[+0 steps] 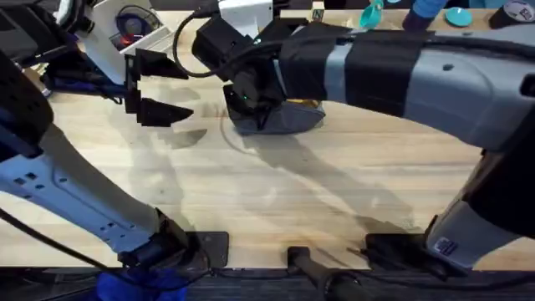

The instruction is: Unzip the bag, pick up the pens from the table one at a time and place them inside, then zip the bag closed.

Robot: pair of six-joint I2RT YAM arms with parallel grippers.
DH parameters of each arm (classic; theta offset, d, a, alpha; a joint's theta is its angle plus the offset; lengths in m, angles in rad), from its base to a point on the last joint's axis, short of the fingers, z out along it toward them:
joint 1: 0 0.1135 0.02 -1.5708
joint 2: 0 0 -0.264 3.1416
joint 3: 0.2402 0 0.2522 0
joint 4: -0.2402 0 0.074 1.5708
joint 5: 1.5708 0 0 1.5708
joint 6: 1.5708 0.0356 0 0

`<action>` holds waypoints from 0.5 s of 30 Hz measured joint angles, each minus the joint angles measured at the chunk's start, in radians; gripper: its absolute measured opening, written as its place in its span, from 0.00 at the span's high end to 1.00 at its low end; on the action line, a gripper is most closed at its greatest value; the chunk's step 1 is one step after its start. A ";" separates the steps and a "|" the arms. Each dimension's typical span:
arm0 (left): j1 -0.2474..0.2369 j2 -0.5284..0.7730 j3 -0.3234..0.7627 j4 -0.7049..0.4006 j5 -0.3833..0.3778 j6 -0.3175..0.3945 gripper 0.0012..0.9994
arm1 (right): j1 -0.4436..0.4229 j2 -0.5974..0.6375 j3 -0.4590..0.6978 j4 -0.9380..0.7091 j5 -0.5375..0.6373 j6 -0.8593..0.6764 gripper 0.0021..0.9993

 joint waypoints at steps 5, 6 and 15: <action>0.000 0.000 0.000 0.000 0.000 0.000 0.01 | 0.000 0.000 0.000 -0.002 0.000 0.000 0.97; 0.000 0.000 0.000 0.000 0.000 0.000 0.01 | 0.000 0.000 0.000 -0.003 0.000 0.000 0.97; 0.000 0.000 0.000 0.000 0.000 0.000 0.01 | 0.000 0.000 0.009 -0.045 0.000 0.000 0.97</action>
